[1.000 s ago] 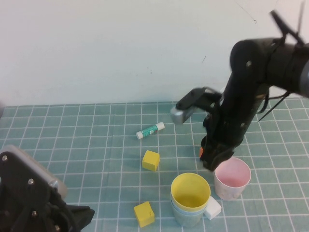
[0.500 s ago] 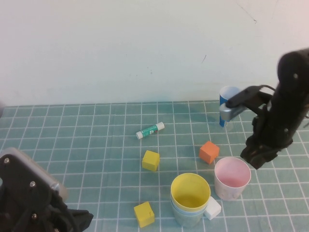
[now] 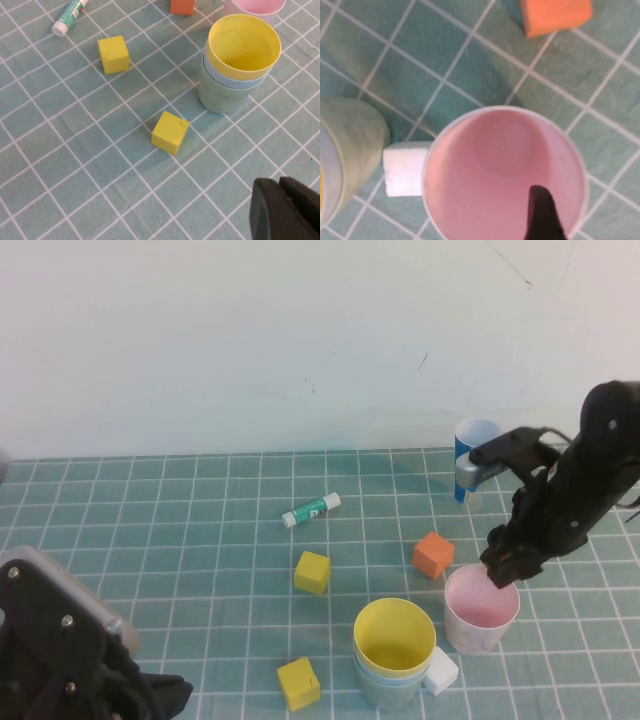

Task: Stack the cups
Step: Pick up the pink cup, then place the pink cup on the yellow cup

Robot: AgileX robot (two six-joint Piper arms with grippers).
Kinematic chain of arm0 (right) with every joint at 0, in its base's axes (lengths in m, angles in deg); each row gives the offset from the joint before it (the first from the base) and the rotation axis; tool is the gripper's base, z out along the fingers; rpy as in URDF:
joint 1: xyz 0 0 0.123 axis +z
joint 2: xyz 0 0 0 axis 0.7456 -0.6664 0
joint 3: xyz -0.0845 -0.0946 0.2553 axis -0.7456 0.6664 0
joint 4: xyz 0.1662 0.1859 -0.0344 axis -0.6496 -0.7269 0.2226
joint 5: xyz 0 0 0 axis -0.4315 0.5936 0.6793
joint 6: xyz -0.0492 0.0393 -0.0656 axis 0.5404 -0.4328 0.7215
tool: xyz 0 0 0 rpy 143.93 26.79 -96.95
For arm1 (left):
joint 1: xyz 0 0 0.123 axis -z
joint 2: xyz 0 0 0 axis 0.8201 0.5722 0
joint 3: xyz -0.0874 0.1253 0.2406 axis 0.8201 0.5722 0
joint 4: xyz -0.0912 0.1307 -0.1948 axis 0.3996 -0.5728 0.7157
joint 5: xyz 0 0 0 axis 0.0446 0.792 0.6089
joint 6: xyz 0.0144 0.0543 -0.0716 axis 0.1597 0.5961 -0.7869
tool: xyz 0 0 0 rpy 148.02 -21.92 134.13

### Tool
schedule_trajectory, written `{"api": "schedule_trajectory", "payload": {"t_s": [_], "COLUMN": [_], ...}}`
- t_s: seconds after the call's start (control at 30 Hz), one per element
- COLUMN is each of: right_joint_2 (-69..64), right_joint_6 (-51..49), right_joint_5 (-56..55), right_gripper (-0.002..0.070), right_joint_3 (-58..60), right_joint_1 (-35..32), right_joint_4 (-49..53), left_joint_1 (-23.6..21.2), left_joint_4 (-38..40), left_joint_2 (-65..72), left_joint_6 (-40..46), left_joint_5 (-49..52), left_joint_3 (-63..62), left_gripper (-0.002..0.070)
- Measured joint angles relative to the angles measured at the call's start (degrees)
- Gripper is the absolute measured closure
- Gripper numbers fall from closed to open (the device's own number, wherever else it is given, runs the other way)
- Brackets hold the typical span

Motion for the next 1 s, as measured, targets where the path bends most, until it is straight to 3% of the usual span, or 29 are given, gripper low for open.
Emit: {"api": "schedule_trajectory", "payload": {"t_s": [0.2,0.27,0.4,0.5,0.83,1.0], "right_joint_2": [-5.64,-6.51,-6.89,-6.59,12.35,21.98], "right_joint_6": [0.1,0.6,2.09,2.47,3.82,7.39], "right_joint_5": [-0.22,-0.22,-0.22,0.46,7.93,13.19], "right_gripper": [0.0295,0.0356,0.058,0.0649,0.066,0.066], "right_joint_3": [0.0,0.0,0.0,0.0,-1.2,-1.78], "right_joint_1": [0.0,0.0,0.0,0.0,0.0,1.19], "right_joint_4": [-1.69,-1.68,-1.68,-1.68,1.05,-3.53], "left_joint_1": [0.0,0.0,0.0,0.0,0.0,0.0], "left_joint_4": [0.0,0.0,0.93,1.37,1.48,1.48], "left_joint_2": [0.0,0.0,0.0,0.0,0.0,0.0], "left_joint_6": [0.0,0.0,0.0,0.0,0.0,0.0], "left_joint_5": [0.0,0.0,0.0,0.0,0.0,-0.1], "left_joint_3": [0.0,0.0,0.0,0.0,0.0,0.0], "left_gripper": [0.0676,0.0676,0.0676,0.0676,0.0676,0.0676]}}
